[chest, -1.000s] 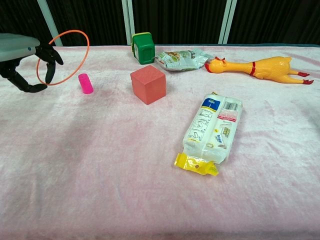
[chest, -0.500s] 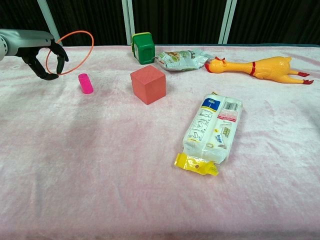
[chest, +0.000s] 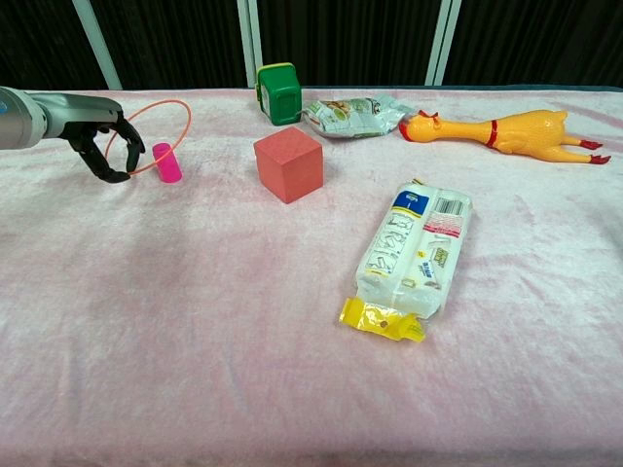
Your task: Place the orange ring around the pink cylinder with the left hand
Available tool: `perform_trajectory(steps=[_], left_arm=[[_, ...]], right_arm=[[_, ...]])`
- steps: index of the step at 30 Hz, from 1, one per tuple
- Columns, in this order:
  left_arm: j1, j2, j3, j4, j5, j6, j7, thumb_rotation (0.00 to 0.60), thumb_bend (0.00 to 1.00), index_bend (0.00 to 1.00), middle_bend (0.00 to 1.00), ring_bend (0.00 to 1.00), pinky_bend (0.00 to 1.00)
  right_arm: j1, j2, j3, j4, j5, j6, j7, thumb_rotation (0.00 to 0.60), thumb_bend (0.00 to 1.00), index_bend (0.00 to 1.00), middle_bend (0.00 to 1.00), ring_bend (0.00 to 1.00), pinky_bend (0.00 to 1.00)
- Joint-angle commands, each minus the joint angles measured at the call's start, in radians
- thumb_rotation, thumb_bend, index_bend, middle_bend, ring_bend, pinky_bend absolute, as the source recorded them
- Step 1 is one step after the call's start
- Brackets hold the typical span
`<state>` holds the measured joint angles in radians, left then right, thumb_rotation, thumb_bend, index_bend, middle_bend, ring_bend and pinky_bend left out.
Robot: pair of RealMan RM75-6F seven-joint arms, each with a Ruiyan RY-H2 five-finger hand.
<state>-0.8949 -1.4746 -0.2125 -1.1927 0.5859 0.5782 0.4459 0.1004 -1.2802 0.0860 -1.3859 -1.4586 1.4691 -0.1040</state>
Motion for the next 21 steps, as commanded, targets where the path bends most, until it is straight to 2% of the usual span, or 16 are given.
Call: perform_trajectory(steps=[1,4,6,18,21], left_arm=[[-0.011,-0.008,0.012,0.012,0.000,-0.006,-0.014,0.600,0.34,0.56,0.16,0.00,0.00],[-0.022,-0.007,0.024,0.014,-0.010,-0.011,-0.019,0.600,0.25,0.52,0.15,0.00,0.00],[-0.028,-0.002,0.030,0.008,-0.015,-0.013,-0.027,0.600,0.23,0.52,0.16,0.00,0.00],[-0.052,0.027,0.062,-0.050,-0.004,0.004,-0.051,0.600,0.23,0.49,0.16,0.00,0.00],[-0.044,0.071,0.059,-0.120,0.019,0.040,-0.060,0.600,0.23,0.48,0.16,0.00,0.00]], right_arm=[[-0.001,0.000,0.000,-0.002,0.001,0.000,-0.002,0.600,0.18,0.00,0.00,0.00,0.18],[-0.001,0.002,0.000,-0.005,0.001,0.001,-0.004,0.600,0.18,0.00,0.00,0.00,0.18],[-0.001,0.002,0.000,-0.007,0.001,0.002,-0.005,0.600,0.18,0.00,0.00,0.00,0.18],[-0.003,0.008,0.002,-0.012,0.000,0.004,0.001,0.600,0.18,0.00,0.00,0.00,0.18],[-0.003,0.011,0.003,-0.012,0.000,0.007,0.003,0.600,0.18,0.00,0.00,0.00,0.18]])
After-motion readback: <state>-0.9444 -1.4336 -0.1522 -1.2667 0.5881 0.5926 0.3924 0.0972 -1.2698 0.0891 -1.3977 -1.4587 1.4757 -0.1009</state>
